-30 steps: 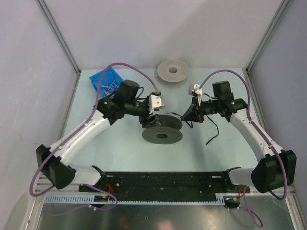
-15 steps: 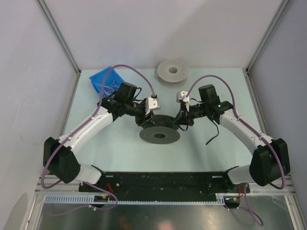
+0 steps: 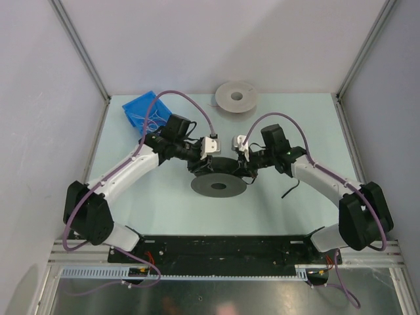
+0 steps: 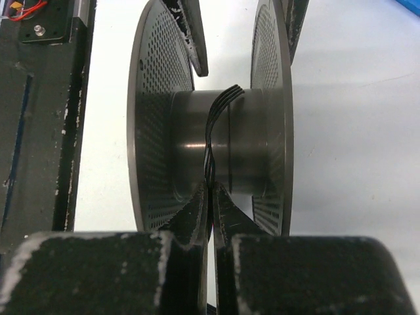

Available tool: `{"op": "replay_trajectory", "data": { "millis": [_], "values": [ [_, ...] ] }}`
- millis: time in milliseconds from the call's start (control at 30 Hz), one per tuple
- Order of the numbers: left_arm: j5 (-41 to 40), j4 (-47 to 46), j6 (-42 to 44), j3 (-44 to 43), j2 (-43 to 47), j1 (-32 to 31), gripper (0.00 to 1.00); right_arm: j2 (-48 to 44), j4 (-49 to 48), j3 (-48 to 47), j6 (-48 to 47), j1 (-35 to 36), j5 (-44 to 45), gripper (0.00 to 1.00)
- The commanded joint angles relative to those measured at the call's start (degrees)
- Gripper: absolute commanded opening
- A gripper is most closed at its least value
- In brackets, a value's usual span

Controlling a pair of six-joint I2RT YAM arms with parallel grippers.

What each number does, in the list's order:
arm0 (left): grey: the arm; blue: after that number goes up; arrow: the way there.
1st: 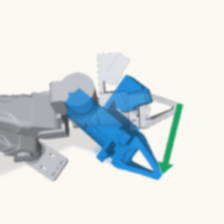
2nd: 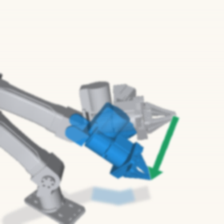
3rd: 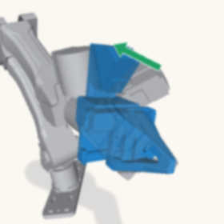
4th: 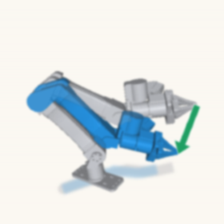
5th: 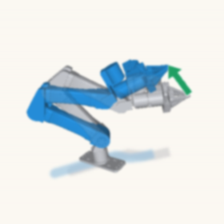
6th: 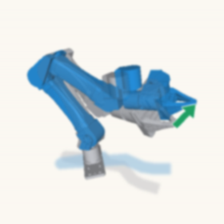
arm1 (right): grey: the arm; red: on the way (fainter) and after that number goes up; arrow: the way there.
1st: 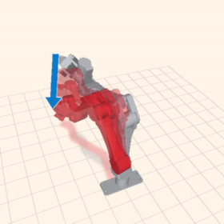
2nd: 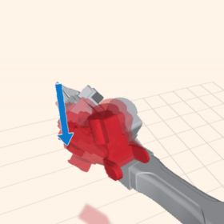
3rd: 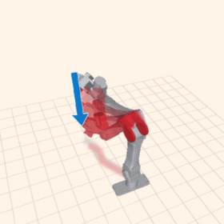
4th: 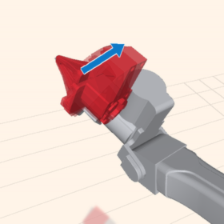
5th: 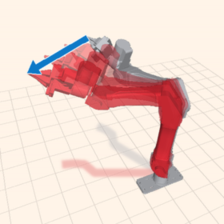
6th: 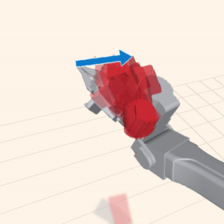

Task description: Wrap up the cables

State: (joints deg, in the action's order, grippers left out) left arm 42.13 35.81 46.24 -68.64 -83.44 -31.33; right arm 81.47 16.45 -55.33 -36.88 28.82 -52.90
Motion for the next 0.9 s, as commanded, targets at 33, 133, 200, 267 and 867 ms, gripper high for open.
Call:
{"op": "replay_trajectory", "data": {
  "millis": [33,133,200,267,867],
  "values": [
    [3.76,-1.62,2.27,-0.36,-0.61,-0.04,0.51,0.7,-7.9,0.32,1.77,0.92,2.1,0.0],
    [4.63,-1.62,2.35,-0.99,-1.07,-0.19,0.5,0.74,-10.38,0.76,3.06,1.01,3.19,0.0],
    [4.96,-1.67,2.41,-1.39,-1.41,-0.21,0.51,0.85,-11.7,1.11,3.82,1.05,4.13,0.0],
    [5.06,-1.66,2.51,-1.71,-1.78,-0.28,0.51,0.81,-13.35,1.63,4.82,1.06,4.87,0.0],
    [5.11,-1.8,0.62,-4.17,-5.25,-0.85,0.41,2.7,-15.42,1.98,6.85,2.01,6.42,0.0]
  ]
}}
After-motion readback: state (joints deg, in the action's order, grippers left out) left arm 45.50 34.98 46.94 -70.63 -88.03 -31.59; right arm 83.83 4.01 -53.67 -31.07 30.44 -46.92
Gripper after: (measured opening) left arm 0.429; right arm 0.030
